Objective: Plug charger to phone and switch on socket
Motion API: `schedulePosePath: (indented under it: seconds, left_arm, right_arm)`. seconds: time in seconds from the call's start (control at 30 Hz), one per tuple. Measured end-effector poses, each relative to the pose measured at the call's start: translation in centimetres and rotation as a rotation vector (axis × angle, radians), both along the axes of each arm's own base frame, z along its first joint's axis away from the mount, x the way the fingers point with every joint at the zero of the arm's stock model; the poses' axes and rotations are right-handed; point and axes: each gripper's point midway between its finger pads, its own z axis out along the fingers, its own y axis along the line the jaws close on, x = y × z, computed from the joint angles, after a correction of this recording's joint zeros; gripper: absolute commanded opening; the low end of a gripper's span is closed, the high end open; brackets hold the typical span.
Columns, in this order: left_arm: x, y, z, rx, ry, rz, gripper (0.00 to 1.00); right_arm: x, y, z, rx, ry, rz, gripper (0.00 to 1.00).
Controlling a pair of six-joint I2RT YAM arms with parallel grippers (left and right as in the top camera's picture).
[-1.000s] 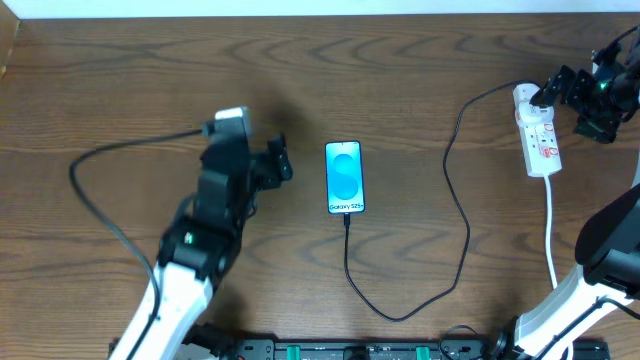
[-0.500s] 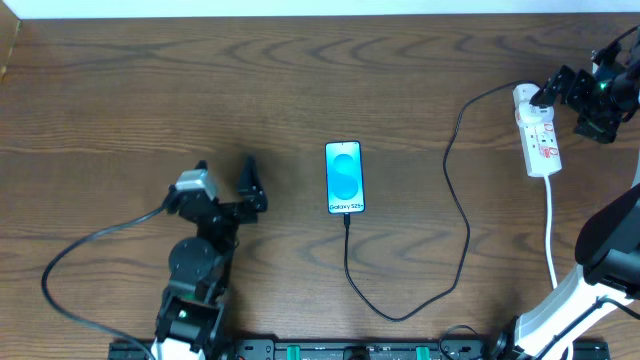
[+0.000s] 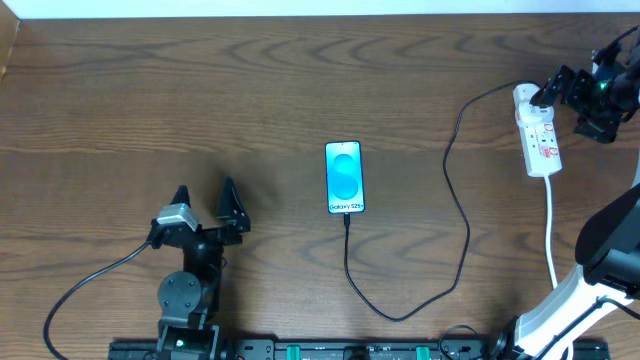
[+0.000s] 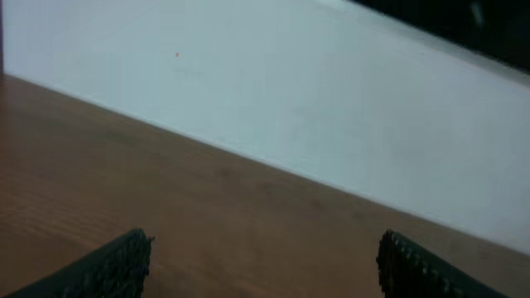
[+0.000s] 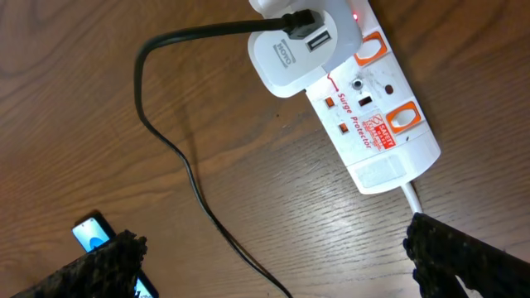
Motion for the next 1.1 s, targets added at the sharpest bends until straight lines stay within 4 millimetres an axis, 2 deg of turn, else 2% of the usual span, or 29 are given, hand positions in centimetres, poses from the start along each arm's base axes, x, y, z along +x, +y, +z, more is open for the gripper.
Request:
schedulePosePath:
  seconds: [0.27,0.57,0.87,1.1]
  left_arm:
    - [-0.6,0.9,-1.7,0.008,0.069,0.024,0.87]
    - [-1.5,2.0,-5.7,0.042,0.231,0.063,0.87]
    - [-2.0,1.7,-3.8,0.173,0.164,0.027,0.87]
    - [-2.0,1.6,-3.7,0.27,0.162,0.016,0.88]
  right_arm:
    - [0.0,0.0,0.0,0.0,0.001,0.0,0.99]
    - [0.0,0.0,0.0,0.0,0.0,0.0,0.99]
    - [0.0,0.0,0.0,0.0,0.0,0.0,0.99]
    - [0.0,0.0,0.0,0.0,0.0,0.0,0.99]
